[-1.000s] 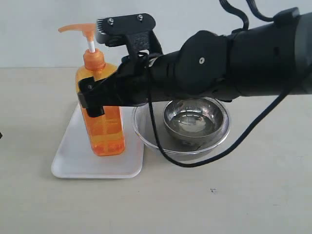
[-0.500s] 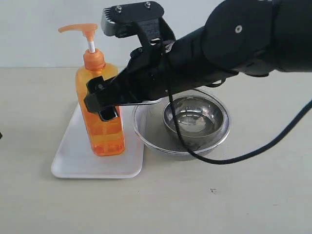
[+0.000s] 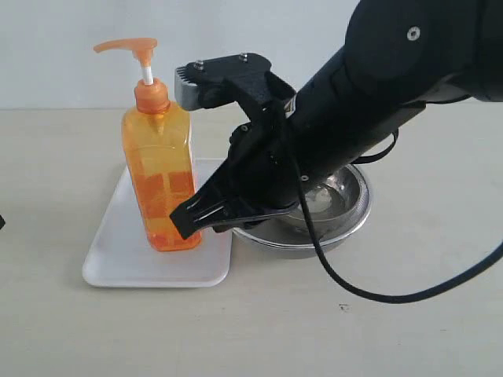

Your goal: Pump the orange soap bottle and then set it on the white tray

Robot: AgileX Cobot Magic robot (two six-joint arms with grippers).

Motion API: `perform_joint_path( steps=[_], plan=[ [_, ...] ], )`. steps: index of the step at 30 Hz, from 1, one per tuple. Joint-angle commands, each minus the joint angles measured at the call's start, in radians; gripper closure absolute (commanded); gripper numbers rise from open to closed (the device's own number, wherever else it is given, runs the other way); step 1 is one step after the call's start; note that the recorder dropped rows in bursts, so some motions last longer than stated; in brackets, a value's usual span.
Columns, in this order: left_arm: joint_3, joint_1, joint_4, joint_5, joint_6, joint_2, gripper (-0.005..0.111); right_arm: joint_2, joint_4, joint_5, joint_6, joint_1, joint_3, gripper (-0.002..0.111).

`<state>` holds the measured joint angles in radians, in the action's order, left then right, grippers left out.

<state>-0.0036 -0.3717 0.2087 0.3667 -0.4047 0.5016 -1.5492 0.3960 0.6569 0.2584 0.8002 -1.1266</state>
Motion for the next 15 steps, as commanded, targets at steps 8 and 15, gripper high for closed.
perform_joint_path(
  steps=[8, 15],
  plan=[
    [0.004, 0.002, -0.003, -0.077, -0.006, -0.006, 0.102, 0.043, -0.007, -0.093, -0.034, -0.003, 0.195, 0.107],
    [0.004, 0.002, -0.003, -0.079, -0.025, -0.006, 0.102, 0.127, 0.040, -0.110, -0.077, -0.001, 0.316, 0.107]
  ],
)
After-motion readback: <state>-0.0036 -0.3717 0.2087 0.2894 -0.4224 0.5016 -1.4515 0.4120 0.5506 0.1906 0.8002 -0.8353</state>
